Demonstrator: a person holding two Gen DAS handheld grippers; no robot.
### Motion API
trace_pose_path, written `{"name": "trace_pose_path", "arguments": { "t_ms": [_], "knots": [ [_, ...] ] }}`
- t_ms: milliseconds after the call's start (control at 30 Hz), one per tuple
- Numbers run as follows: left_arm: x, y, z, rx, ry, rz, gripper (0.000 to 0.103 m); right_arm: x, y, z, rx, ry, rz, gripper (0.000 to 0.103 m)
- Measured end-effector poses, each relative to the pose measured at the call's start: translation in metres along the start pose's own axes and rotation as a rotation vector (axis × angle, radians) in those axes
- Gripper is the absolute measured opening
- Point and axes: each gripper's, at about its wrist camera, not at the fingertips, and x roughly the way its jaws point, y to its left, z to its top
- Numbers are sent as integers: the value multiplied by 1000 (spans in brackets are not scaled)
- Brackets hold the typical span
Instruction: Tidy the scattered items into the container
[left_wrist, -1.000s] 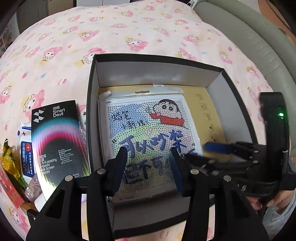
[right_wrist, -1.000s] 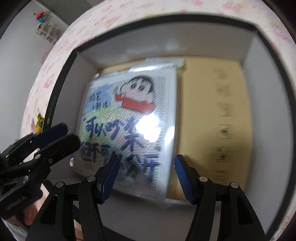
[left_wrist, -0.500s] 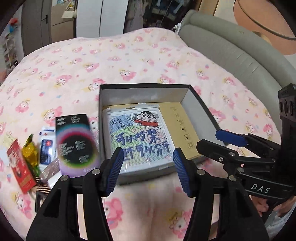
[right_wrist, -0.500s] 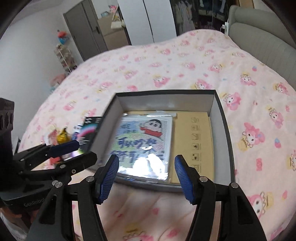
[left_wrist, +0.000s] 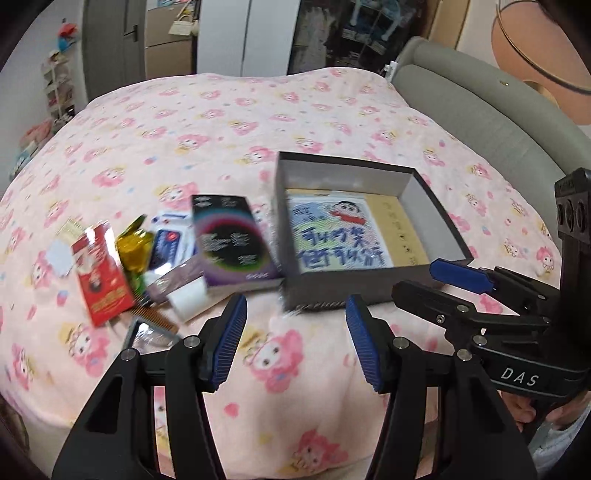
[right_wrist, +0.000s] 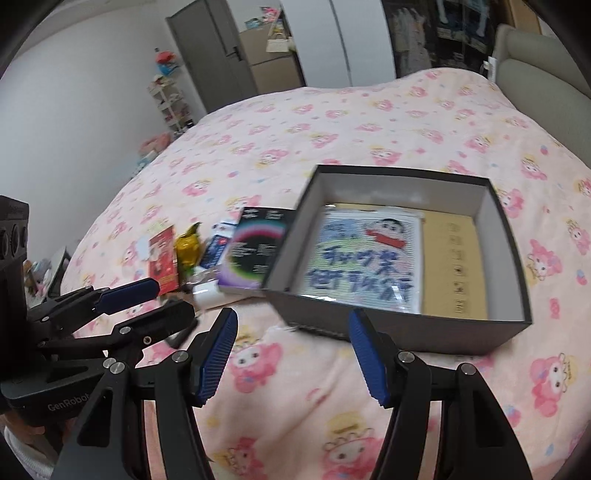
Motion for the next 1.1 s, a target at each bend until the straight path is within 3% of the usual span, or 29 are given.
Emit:
{"name": "trace_pose_path", "arguments": {
  "t_ms": [333,600,767,1100],
  "knots": [
    [-5,59,-24,-120,-15,44,49,39,57,-7,-112,36,53,59],
    [8,114,-27,-224,-32,33,49,85,84,9,-113,46,111,57],
    [29,136,-24,-275,-34,17,49,125,94,16,-122,79,83,53],
    [71,165,-5,-299,-26,-28,49,165,94,33,-131,77,-14,53]
  ]
}}
